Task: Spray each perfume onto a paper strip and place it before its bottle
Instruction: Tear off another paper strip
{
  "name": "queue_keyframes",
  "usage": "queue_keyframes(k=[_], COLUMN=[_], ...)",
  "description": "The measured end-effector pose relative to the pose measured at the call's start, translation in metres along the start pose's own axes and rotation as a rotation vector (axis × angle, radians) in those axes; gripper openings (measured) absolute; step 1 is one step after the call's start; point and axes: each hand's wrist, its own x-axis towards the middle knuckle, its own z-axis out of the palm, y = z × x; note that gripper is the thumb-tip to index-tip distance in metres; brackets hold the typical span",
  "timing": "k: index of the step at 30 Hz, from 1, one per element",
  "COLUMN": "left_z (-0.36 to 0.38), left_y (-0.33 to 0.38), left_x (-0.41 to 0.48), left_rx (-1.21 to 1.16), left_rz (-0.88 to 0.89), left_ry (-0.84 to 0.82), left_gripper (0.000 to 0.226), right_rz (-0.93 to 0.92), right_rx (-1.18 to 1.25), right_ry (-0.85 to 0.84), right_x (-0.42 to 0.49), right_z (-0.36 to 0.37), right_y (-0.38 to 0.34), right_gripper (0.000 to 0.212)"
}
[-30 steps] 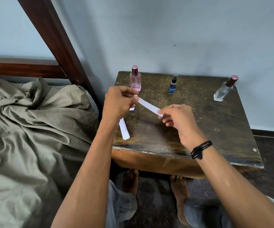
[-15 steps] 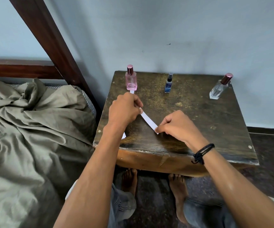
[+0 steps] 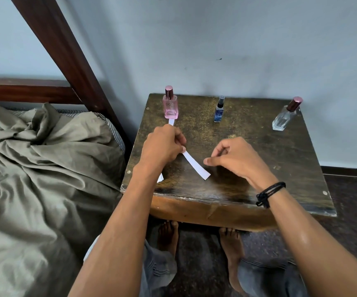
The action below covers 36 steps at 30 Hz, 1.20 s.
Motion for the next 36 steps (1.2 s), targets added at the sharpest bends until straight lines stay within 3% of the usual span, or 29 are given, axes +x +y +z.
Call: queue_keyframes(k=[13,21,27,36], left_z=[-0.001,-0.002,-0.005,-0.008], left_y=[0.004,0.008,0.006,0.009], left_x=[-0.003,-0.005,-0.006,-0.007], left_rx=[-0.041,-0.075,-0.099,-0.130], left_rz=[0.046,0.058,0.050,0.053], left_ry=[0.051,0.043,0.054,0.066], left_gripper=[0.014,0.011,0.010,0.011], right_rz=[-0.014,0.029,0.100,0.118], right_rx=[-0.024,0.118,0.098,0.057], right_ry=[0.092,0.239,0.170,0.264], right_x=[0.012,0.028,0.041,0.048], right_z=[0.006,-0.001,-0.006,-0.007], right_y=[-0.009,-0.006,-0.001,-0.003], right_gripper=[0.022,0.018,0.029,0.020])
